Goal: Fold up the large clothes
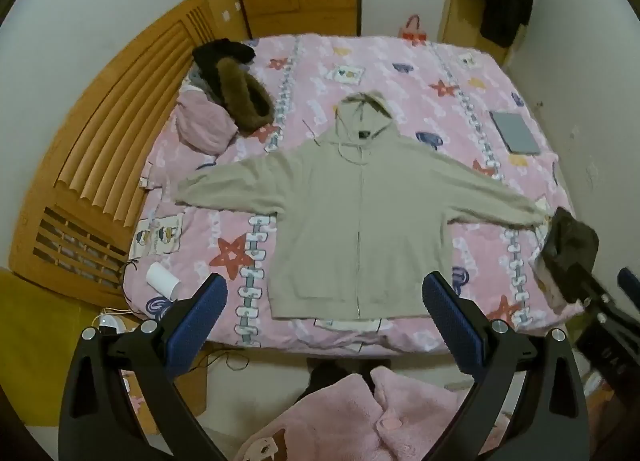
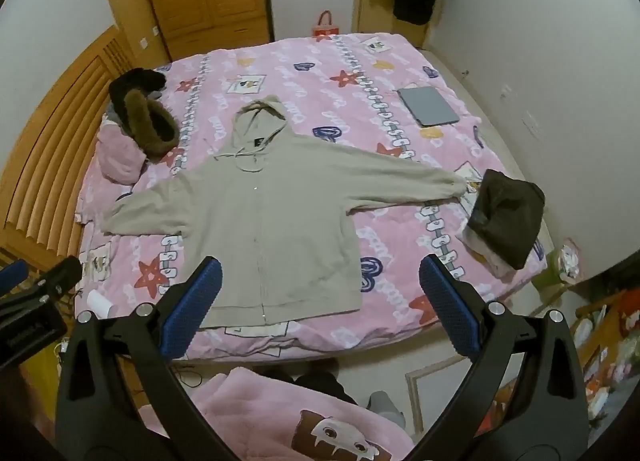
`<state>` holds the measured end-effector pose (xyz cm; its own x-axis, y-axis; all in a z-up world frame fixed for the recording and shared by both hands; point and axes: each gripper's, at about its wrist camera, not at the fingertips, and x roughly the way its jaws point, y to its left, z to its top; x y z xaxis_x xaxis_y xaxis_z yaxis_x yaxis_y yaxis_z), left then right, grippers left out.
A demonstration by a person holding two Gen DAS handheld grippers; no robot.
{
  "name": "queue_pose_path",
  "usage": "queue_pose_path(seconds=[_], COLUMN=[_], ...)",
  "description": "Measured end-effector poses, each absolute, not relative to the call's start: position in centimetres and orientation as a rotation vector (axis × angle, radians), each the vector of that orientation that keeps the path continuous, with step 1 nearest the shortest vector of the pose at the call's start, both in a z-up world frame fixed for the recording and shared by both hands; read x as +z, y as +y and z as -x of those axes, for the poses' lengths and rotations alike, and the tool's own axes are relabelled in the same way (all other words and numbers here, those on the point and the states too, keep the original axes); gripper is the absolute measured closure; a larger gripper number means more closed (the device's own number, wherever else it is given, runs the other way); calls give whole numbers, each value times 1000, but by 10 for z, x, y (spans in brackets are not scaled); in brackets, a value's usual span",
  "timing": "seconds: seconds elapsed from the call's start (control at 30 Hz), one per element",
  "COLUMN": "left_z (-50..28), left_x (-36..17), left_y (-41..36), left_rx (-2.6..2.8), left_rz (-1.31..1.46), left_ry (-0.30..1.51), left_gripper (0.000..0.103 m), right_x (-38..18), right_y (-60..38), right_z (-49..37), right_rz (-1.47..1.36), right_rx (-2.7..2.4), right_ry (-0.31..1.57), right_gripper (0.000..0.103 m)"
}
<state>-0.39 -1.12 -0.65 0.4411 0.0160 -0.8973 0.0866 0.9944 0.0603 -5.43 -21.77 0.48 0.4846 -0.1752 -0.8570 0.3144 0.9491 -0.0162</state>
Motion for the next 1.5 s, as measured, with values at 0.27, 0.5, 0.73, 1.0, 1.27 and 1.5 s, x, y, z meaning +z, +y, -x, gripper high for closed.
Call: queue_pose_path(seconds=[0.27, 0.5, 0.73, 1.0, 1.27, 1.5], left_z=[-7, -11, -16, -29, -40, -63], left_x=[-13, -15, -16, -23, -38, -42], left_y=[15, 21, 20, 30, 41, 53], left_rx=[-46, -20, -1, 35, 49, 60], left_rz=[46, -16, -48, -33, -35, -35], left_ry=[1156, 1126, 1132, 1143, 1162, 1154], left_gripper=[8, 8, 8, 8, 8, 8], right_x=[10, 7, 1, 2, -3, -16], right_y=[-218, -218, -222, -215, -206, -211], right_z=[59, 59, 60, 57, 36, 3], right_rz=[-138, -161, -245, -216, -214, -242], right_rx=[-353, -363, -313, -311, -297, -315], right_ry=[984, 975, 988, 980, 987, 1017], right_gripper=[6, 6, 6, 6, 6, 6])
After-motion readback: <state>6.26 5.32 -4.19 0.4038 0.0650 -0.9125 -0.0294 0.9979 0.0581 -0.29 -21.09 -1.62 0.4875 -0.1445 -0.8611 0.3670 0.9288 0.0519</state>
